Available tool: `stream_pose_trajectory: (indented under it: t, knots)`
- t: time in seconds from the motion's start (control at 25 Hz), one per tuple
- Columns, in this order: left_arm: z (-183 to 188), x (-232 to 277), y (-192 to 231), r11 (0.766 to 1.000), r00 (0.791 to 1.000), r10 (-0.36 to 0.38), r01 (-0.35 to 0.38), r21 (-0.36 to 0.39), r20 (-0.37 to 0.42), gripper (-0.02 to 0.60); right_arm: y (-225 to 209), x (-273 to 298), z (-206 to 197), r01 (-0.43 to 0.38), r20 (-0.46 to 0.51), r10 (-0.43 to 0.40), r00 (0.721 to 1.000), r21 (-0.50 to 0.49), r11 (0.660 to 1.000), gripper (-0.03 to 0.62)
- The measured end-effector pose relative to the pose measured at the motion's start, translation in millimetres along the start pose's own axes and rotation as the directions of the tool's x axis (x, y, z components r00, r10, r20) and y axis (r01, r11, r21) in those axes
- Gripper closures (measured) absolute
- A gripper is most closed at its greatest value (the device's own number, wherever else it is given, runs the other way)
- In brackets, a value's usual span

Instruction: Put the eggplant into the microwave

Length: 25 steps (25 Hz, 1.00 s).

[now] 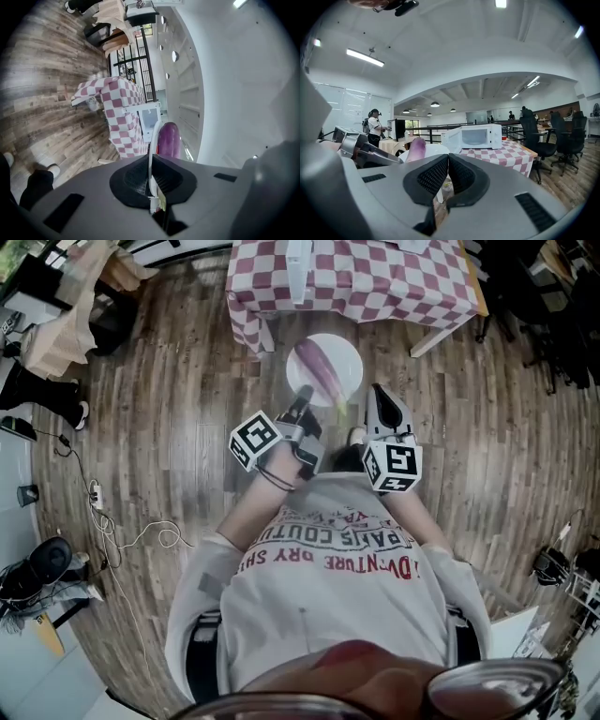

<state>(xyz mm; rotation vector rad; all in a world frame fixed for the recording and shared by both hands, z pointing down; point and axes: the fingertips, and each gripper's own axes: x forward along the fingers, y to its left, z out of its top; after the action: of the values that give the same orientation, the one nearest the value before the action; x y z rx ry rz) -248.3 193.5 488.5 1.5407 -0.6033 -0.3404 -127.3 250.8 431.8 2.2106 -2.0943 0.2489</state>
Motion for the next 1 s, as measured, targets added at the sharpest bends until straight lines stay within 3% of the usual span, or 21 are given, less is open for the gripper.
stream_pose_trajectory:
  t: [0.52, 1.0]
  knots:
    - [-19, 196, -48, 1.0, 0.997, -0.002, 0.003, -0.011, 0.077, 0.549, -178, 111, 49, -0.08, 0.004, 0.08, 0.997, -0.026, 0.996, 0.568]
    - [-9, 297, -39, 0.997, 0.991, 0.075, -0.071, -0.044, 0.107, 0.549, -259, 176, 34, -0.098, -0.059, 0.099, 0.993, 0.026, 0.995, 0.568]
